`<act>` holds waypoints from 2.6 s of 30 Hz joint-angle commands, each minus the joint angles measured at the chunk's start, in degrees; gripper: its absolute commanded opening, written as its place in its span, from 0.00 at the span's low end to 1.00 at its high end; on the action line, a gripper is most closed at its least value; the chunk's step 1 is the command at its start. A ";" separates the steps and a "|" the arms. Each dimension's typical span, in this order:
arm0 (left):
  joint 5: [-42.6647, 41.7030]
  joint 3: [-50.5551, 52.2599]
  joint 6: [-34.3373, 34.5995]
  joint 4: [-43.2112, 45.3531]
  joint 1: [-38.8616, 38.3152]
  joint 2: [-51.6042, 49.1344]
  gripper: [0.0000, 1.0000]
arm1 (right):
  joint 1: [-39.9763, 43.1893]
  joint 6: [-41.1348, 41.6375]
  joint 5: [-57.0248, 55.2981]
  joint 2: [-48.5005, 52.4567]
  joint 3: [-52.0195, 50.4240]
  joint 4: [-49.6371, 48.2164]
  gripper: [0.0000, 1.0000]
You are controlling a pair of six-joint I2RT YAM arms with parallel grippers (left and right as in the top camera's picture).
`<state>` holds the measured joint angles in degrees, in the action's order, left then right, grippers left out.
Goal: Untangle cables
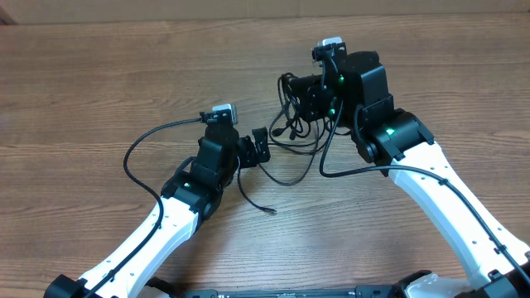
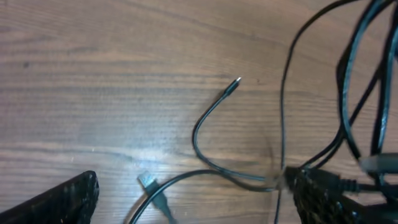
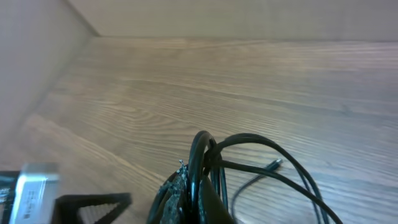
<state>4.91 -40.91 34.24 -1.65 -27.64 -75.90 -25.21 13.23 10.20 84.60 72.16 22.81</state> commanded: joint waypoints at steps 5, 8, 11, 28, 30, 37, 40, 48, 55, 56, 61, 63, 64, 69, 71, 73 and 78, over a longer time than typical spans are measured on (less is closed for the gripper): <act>-0.46 -0.39 1.79 -3.67 0.24 -0.33 0.99 | 0.26 0.00 -8.90 6.12 2.01 1.09 0.04; -0.46 -0.39 1.79 -4.37 0.24 -0.33 1.00 | 0.26 -0.02 -8.90 8.02 2.01 0.46 0.04; -0.46 -0.39 1.79 -4.37 0.24 -0.33 1.00 | 0.26 0.02 -8.87 9.92 2.01 0.35 0.04; -0.46 -0.39 1.79 -4.37 0.24 -0.33 0.99 | 0.26 0.07 -8.44 17.49 1.25 1.46 0.41; -0.46 -0.39 1.79 -4.37 0.24 -0.33 1.00 | 0.26 0.07 -8.44 17.66 1.25 1.14 0.45; -0.46 -0.39 1.79 -4.37 0.24 -0.33 1.00 | 0.26 0.07 -6.67 17.66 1.25 -1.68 0.61; -0.46 -0.39 1.79 -4.37 0.24 -0.33 1.00 | 0.24 0.07 -6.43 17.66 1.25 -2.58 0.62; -0.46 -0.39 1.79 -4.37 0.24 -0.33 1.00 | 0.20 0.02 -4.11 18.45 1.25 -6.84 0.62; -0.46 -0.39 1.79 -4.37 0.24 -0.33 1.00 | 0.20 -2.67 -2.32 21.49 1.25 -11.82 0.67; -0.46 -0.39 1.79 -4.37 0.24 -0.33 1.00 | 0.20 -3.30 -1.18 22.25 1.25 -12.66 0.67; -0.46 -0.39 1.79 -4.37 0.24 -0.33 0.99 | 0.20 -3.28 2.67 25.00 1.25 -16.20 0.69; -0.46 -0.39 1.79 -4.37 0.24 -0.33 1.00 | 0.20 -3.30 3.48 25.83 1.25 -17.25 0.70; -0.46 -0.39 1.79 -4.37 0.24 -0.33 1.00 | 0.15 -3.30 3.74 26.40 1.25 -17.64 0.70; -0.46 -0.39 1.77 -4.37 0.24 -0.33 1.00 | 0.02 -3.30 5.88 27.69 1.25 -18.12 0.70; -0.46 -0.39 1.79 -4.37 0.24 -0.33 1.00 | 0.00 -3.30 6.38 27.71 1.25 -18.03 0.71; -0.46 -0.39 1.79 -4.37 0.24 -0.33 1.00 | -0.20 -3.45 7.78 27.71 1.25 -17.84 0.71; -0.46 -0.39 1.79 -4.37 0.24 -0.33 1.00 | -1.57 -6.14 8.79 27.71 1.25 -16.59 0.72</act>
<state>4.91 -40.91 35.68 -6.04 -27.64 -75.90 -25.54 9.45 17.28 112.14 72.38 6.07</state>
